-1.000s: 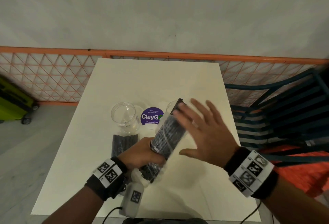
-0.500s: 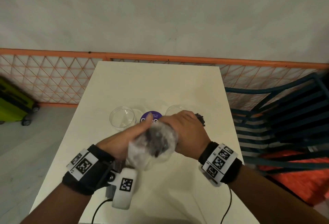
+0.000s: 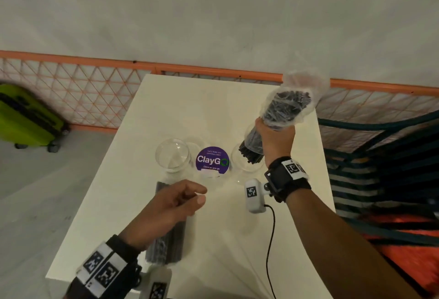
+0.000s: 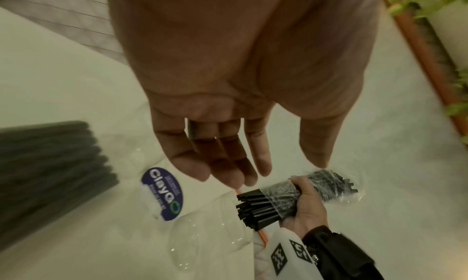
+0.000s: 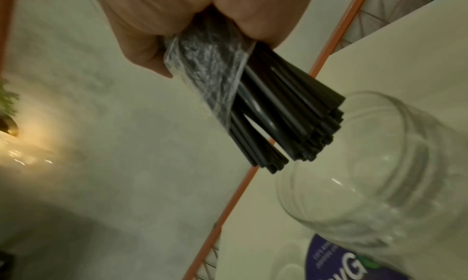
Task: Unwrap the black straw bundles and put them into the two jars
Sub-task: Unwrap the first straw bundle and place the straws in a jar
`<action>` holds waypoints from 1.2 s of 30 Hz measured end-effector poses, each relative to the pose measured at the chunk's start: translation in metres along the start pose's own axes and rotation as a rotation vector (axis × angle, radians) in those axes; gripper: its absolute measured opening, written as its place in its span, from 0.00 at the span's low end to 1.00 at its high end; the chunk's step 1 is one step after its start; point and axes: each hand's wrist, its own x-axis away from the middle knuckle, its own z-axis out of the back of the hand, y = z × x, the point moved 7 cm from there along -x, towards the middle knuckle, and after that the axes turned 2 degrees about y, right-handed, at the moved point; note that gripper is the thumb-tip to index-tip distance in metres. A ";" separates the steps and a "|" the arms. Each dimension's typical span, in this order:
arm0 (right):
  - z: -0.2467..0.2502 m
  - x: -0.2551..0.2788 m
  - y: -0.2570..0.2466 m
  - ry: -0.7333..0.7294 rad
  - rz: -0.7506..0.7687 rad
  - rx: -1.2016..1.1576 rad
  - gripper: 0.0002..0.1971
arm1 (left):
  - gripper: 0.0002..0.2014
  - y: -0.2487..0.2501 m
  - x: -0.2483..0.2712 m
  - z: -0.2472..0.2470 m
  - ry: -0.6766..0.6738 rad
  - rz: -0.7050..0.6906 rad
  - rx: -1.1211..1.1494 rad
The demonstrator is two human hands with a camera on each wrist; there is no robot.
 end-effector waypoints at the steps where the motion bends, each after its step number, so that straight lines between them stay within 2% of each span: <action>1: -0.004 -0.001 0.008 -0.010 -0.012 0.044 0.19 | 0.21 -0.007 0.005 0.004 0.019 0.025 0.020; 5: -0.017 0.004 0.027 -0.075 0.017 0.204 0.24 | 0.25 -0.029 0.018 0.018 0.084 0.075 0.051; 8: -0.019 0.012 0.039 -0.155 -0.004 0.220 0.34 | 0.32 -0.039 0.023 0.021 0.082 0.068 0.037; 11: -0.017 0.015 0.041 -0.181 0.014 0.207 0.39 | 0.32 -0.045 0.022 0.020 0.091 0.080 0.048; 14: -0.010 0.011 0.028 -0.154 0.032 0.103 0.30 | 0.23 -0.044 0.019 0.018 0.082 0.084 0.029; 17: 0.005 0.007 0.011 -0.081 0.024 -0.075 0.21 | 0.20 -0.040 0.016 0.012 0.051 0.056 0.008; 20: 0.033 0.000 -0.007 0.087 -0.013 -0.304 0.17 | 0.16 -0.039 0.013 0.008 0.042 0.039 0.013; 22: 0.054 -0.004 -0.015 0.155 -0.016 -0.356 0.19 | 0.12 -0.041 0.012 0.006 0.050 0.044 0.019; 25: 0.082 -0.001 -0.016 0.193 -0.007 -0.302 0.38 | 0.15 -0.048 0.010 0.004 0.051 0.066 0.014; 26: 0.092 0.003 -0.013 0.205 -0.005 -0.284 0.40 | 0.14 -0.050 0.010 0.002 0.047 0.073 0.006; 29: 0.117 0.015 0.005 0.230 -0.032 -0.223 0.36 | 0.08 -0.053 0.009 -0.001 0.029 0.067 -0.014; 32: 0.141 0.030 0.037 0.238 -0.139 -0.129 0.28 | 0.12 -0.056 0.009 0.000 0.030 0.063 -0.030; 34: 0.148 0.043 0.065 0.154 -0.256 0.019 0.23 | 0.17 -0.058 0.009 0.001 0.034 0.065 -0.056; 36: 0.151 0.057 0.097 0.033 -0.377 0.211 0.25 | 0.13 -0.061 0.009 0.001 0.045 0.070 -0.084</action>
